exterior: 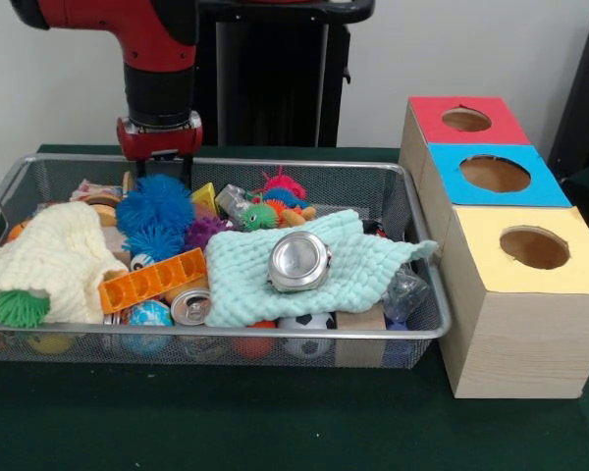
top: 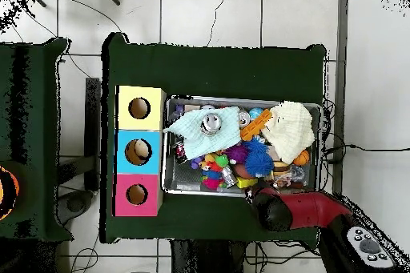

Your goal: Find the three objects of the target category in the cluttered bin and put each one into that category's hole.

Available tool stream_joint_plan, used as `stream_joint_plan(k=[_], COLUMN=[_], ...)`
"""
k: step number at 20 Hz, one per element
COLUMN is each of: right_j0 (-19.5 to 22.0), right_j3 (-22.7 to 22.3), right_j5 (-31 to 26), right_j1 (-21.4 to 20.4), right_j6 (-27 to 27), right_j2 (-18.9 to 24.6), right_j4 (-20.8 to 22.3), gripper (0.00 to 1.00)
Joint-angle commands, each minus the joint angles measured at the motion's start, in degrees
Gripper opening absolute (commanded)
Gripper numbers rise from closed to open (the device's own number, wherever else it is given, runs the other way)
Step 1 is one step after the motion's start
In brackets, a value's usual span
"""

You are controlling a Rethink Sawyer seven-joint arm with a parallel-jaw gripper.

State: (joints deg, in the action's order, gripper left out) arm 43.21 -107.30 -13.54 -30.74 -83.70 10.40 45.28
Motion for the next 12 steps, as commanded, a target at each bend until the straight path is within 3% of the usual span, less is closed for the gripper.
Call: stream_joint_plan(k=[1, 6, 12], right_j0=[4.3, 6.6, 9.0], right_j3=[5.6, 4.3, 0.4], right_j5=[-0.5, -4.0, -9.9], right_j1=[2.6, -0.1, -7.4], right_j6=[0.8, 3.3, 6.5], right_j2=[3.5, 6.3, 9.4], right_j4=[2.1, 0.8, -2.4], gripper=[1.00, 1.00, 1.00])
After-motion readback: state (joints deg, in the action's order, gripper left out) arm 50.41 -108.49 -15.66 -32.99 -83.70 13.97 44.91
